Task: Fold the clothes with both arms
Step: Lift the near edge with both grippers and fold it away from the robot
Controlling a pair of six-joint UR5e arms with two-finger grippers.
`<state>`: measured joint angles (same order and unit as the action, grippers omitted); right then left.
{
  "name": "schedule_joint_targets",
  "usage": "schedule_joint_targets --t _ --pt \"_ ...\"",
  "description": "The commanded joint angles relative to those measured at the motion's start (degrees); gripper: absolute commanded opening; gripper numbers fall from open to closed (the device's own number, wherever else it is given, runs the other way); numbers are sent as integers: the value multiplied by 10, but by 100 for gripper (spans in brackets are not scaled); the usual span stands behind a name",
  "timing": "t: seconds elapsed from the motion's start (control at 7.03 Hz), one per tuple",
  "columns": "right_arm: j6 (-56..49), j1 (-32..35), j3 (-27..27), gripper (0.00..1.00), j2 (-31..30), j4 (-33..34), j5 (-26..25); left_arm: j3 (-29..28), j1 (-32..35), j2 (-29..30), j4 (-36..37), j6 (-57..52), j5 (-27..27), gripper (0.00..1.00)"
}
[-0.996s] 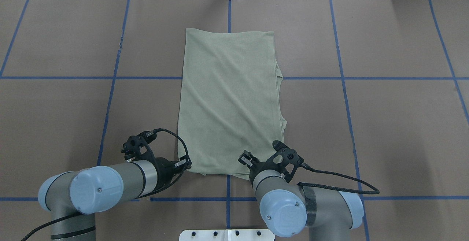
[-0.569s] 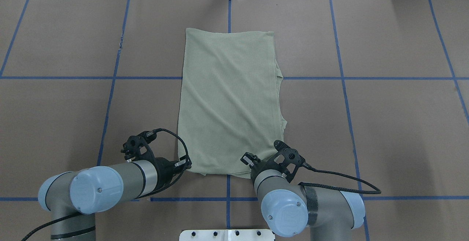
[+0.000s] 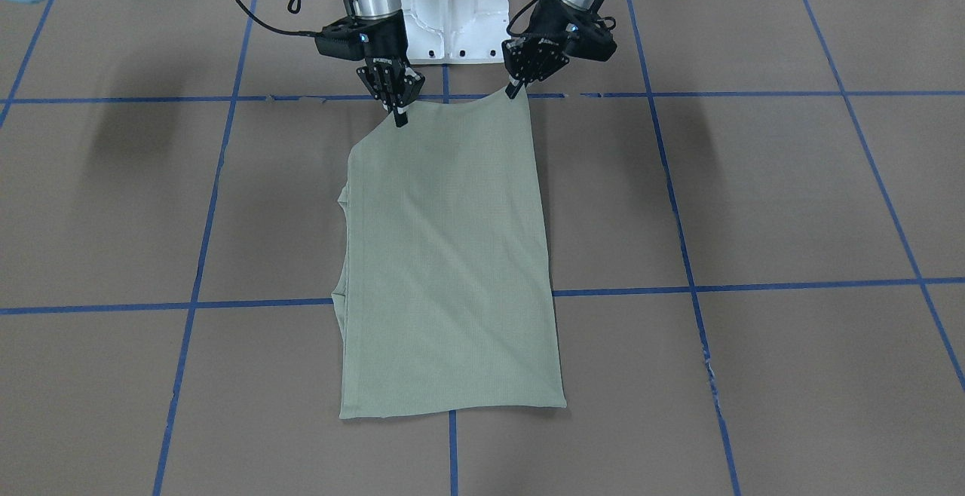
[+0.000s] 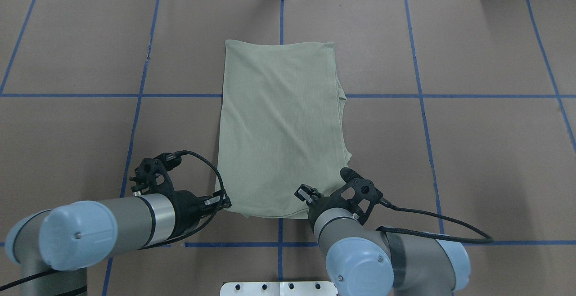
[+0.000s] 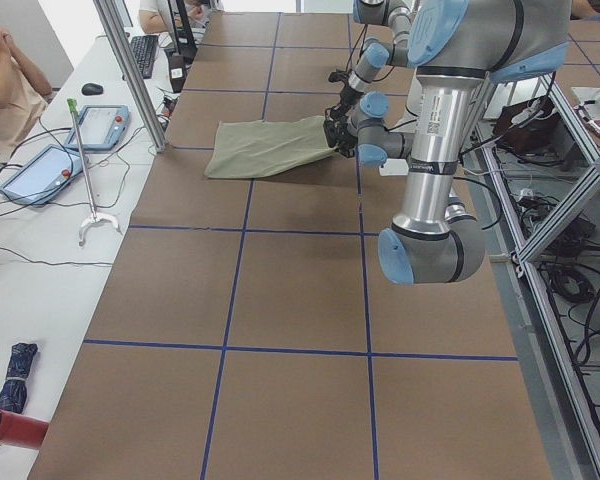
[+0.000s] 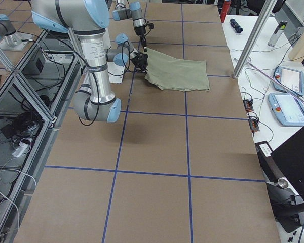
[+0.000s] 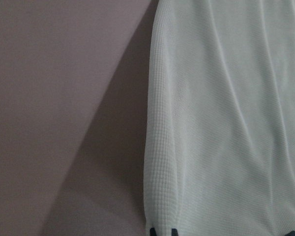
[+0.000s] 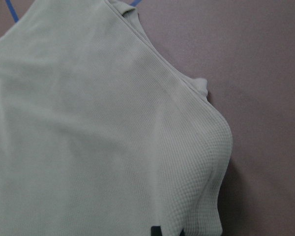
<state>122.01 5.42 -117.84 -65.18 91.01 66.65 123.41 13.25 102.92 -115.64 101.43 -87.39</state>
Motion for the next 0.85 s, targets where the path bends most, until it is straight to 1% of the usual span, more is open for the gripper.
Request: schedule_joint_targets --t 0.0,0.14,0.28,0.43,0.57,0.71 --pt "0 -42 -168 0 4 156 1 127 -3 -3 117 -5 -18 0" --pt "-5 -44 -178 0 21 183 1 119 -8 3 123 -6 -19 0" --pt "-18 -33 -135 0 33 178 3 89 -8 17 123 -9 -27 0" --pt "-66 -2 -102 0 50 161 2 43 11 44 123 -41 -26 0" --pt "-76 39 -64 0 51 126 14 -3 57 80 122 -90 -30 0" --pt "-114 79 -21 0 53 70 43 -47 99 101 121 -128 -32 0"
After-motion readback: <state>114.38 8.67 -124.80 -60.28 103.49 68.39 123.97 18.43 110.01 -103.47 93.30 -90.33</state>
